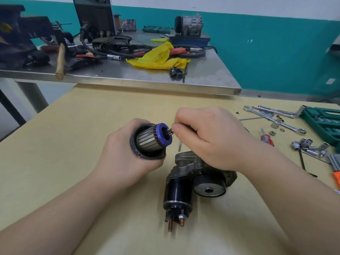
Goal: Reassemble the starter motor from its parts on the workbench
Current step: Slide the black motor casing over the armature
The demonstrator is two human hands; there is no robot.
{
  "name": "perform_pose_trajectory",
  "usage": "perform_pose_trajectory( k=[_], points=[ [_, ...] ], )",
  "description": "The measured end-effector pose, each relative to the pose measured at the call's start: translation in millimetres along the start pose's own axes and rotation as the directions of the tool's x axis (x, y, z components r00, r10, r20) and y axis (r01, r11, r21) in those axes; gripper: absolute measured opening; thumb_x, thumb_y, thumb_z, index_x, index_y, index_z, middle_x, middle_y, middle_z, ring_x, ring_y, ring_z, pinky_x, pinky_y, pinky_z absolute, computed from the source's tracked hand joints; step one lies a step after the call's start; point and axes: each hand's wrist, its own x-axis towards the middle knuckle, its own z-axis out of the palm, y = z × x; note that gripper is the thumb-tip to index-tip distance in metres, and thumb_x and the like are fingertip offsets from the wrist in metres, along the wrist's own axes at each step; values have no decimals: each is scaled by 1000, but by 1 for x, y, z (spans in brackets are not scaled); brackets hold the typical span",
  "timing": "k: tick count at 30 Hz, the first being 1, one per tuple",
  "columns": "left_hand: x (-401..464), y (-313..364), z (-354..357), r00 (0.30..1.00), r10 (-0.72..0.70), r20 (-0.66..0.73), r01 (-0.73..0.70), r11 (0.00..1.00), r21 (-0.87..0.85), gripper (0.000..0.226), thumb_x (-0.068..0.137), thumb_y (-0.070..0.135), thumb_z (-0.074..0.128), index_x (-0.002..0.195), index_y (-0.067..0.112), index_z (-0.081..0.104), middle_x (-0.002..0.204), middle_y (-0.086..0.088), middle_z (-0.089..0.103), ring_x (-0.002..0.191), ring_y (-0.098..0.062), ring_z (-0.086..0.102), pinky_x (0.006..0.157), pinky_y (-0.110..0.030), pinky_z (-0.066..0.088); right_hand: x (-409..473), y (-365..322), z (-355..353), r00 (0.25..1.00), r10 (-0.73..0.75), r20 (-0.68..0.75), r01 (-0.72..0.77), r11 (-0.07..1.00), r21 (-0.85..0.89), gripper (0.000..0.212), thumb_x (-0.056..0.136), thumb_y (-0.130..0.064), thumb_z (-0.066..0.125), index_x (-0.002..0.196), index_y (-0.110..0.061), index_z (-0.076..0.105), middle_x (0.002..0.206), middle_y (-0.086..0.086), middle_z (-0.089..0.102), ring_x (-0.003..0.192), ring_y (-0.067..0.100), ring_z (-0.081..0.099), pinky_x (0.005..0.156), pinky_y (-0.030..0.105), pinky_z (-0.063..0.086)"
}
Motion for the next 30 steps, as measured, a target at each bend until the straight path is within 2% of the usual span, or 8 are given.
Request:
perform_pose_trajectory(
  k=[4,7,9,14,17,23,26,30],
  points=[
    [-2,2,1,1000,11,28,-12,1000,4,56,60,15,97,101,39,68,92,17,75,80,-3,71,66,-6,48,0,0,-1,1000,13,15,-13,1000,7,24,106,-31,50,85,-19,56,62,-6,51,62,22,50,57,39,41],
    [-1,3,1,999,13,45,-16,998,54,54,58,22,93,102,40,67,92,17,74,80,-5,71,65,-10,50,1,0,-3,999,24,34,-24,1000,8,25,106,-30,51,85,-17,58,62,-4,53,62,22,52,58,41,44],
    [-1,3,0,998,8,54,-13,996,91,51,58,28,89,102,40,66,91,17,74,80,-7,71,64,-15,52,1,-1,-5,999,27,24,-28,1000,14,25,105,-30,51,85,-18,58,62,-5,52,62,20,51,57,41,43],
    [-3,8,1,991,-6,136,-32,962,273,50,56,47,74,104,41,63,87,19,70,77,-7,67,67,-39,57,0,-11,-3,999,29,16,-28,997,-67,28,102,-32,46,76,-23,47,59,-5,47,57,18,45,52,36,34],
    [-5,10,4,987,5,162,-55,952,302,51,56,50,70,105,40,64,82,18,69,77,-9,67,69,-40,57,0,-15,-2,997,58,44,-54,994,-99,30,103,-31,47,75,-23,43,59,-4,45,57,16,43,52,37,27],
    [-7,12,6,993,5,115,-33,971,236,55,52,54,71,104,37,65,83,17,71,77,-8,67,67,-40,57,1,-27,-3,996,86,4,-86,991,-102,26,101,-34,43,81,-21,53,60,-4,47,60,25,49,53,36,31],
    [-9,13,9,994,-27,109,0,971,240,55,53,52,76,105,39,65,87,18,72,81,-8,70,70,-42,58,1,-36,-2,994,109,1,-107,978,-179,29,90,-41,34,78,-20,50,57,-2,45,57,23,46,52,34,28],
    [-11,13,10,993,-44,113,11,961,277,54,57,46,83,107,40,64,89,19,72,84,-10,70,73,-42,59,-3,-42,-1,995,100,3,-95,953,-289,30,90,-44,31,76,-21,43,58,-2,44,55,27,43,51,33,23]
  ],
)
